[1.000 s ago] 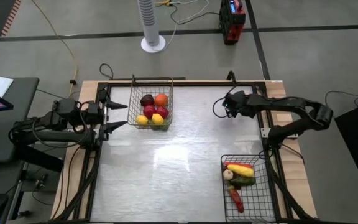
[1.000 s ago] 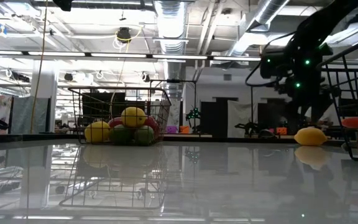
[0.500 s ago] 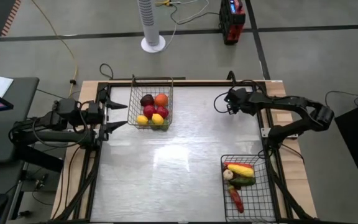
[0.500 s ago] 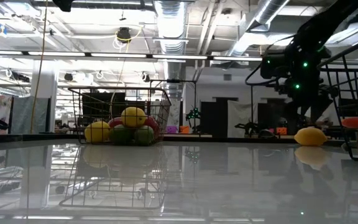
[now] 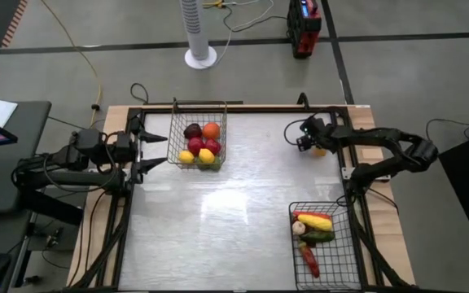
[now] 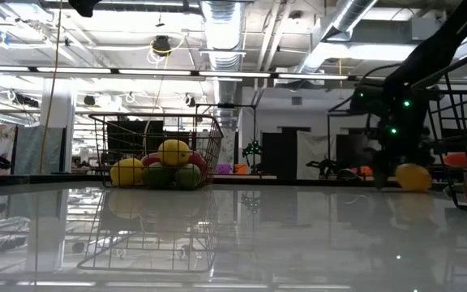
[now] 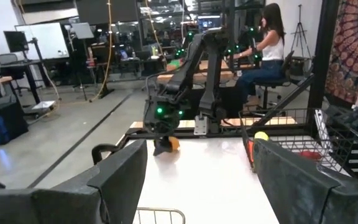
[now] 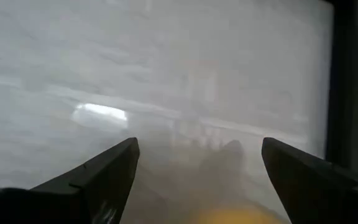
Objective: Sort produce into baskets
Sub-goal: Put the lemon into the left wire basket
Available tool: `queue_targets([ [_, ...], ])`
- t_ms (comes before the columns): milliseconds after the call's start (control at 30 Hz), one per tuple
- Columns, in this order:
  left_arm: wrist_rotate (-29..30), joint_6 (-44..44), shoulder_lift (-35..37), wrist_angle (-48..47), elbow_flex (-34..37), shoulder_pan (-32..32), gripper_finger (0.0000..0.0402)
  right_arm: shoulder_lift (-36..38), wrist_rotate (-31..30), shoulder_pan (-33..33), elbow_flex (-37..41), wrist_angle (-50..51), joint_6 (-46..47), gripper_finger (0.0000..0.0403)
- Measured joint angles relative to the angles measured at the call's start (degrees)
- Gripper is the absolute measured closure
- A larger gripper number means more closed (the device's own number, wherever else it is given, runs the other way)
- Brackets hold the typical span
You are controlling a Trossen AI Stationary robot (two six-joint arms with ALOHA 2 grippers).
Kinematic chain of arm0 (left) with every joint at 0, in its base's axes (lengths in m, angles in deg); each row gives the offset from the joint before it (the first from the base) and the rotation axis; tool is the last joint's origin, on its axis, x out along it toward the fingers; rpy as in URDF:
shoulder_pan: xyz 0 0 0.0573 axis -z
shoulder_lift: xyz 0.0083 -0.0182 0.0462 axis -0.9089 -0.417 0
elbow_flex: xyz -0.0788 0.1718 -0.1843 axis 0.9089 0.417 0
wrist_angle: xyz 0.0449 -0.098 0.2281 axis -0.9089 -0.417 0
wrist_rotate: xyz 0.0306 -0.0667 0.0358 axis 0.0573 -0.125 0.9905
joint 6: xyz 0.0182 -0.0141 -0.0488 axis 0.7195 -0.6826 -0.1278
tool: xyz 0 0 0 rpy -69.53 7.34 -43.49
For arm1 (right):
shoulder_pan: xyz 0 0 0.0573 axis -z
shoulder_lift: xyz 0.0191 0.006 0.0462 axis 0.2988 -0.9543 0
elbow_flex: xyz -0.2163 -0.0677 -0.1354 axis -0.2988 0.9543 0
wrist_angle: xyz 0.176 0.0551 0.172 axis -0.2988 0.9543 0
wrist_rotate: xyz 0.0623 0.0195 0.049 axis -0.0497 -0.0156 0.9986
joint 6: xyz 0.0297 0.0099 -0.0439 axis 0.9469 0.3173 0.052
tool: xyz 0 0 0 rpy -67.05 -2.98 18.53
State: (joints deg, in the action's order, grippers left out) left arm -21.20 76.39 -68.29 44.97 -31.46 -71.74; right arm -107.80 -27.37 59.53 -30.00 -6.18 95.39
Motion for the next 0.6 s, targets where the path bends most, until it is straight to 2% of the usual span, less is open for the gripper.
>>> queue_targets([
  [133, 0.08, -0.07, -0.11, 0.05, 0.0, -0.01, 0.0123, -0.06, 1.92, 0.7, -0.09, -0.02, -1.15, 0.0033],
  [467, 0.21, -0.13, -0.06, -0.34, 0.0, -0.01, 0.0123, -0.02, 1.8, -2.24, -0.18, 6.18, 2.45, 0.0035],
  [600, 0.21, -0.15, -0.06, -0.34, 0.0, -0.01, 0.0123, -0.06, 1.73, -3.3, -0.22, 6.53, 2.76, 0.0056],
])
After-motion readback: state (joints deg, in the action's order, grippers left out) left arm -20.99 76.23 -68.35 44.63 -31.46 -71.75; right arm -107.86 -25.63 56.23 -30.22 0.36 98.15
